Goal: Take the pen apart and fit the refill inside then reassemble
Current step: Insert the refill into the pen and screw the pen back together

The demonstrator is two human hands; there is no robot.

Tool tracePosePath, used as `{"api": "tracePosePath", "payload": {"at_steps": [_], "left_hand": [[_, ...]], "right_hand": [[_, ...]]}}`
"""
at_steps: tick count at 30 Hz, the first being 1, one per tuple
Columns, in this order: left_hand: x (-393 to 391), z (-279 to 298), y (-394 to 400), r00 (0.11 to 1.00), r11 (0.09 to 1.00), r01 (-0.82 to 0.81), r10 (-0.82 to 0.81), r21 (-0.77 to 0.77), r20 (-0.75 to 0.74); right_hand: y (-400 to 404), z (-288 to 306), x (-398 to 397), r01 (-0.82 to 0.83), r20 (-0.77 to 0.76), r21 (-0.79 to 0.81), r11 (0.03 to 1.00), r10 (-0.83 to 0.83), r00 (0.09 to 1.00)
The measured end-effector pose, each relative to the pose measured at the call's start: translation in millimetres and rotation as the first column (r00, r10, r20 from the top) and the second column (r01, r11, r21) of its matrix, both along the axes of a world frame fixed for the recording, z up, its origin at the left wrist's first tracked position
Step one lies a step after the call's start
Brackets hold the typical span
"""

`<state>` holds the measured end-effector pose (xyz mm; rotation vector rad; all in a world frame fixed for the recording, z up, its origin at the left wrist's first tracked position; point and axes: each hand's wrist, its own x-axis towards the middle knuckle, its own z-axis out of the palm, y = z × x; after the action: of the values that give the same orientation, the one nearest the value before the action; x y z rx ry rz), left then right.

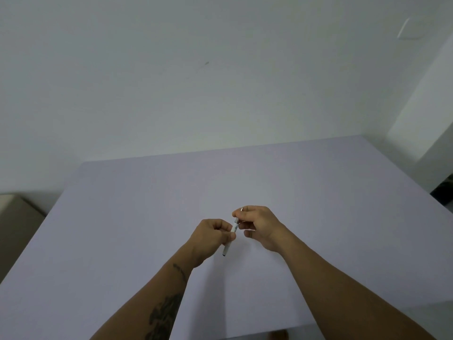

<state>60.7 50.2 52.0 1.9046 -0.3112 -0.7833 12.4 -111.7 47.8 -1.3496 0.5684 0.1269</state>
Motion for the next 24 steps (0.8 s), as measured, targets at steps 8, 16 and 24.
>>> {"api": "tracePosePath", "payload": {"at_steps": [8,16,24], "left_hand": [[-3.4,1.9,-3.6,1.0,1.0,0.012,-0.012,0.01,0.006],[1.6,4.7,-4.6,1.0,1.0,0.014,-0.014,0.006,0.006],[4.4,1.4,-3.6,1.0,1.0,0.019,-0.019,0.006,0.007]], "right_hand": [[0.7,-3.2,1.0,0.052,0.005,-0.179,0.982,-0.052,0.999],[-5.8,2.7,-3.8,-0.016,-0.021,-0.027,1.0,0.015,1.0],[-2.3,-5.0,4.5,0.028,-0.002,-0.117,0.993,-0.029,1.0]]}}
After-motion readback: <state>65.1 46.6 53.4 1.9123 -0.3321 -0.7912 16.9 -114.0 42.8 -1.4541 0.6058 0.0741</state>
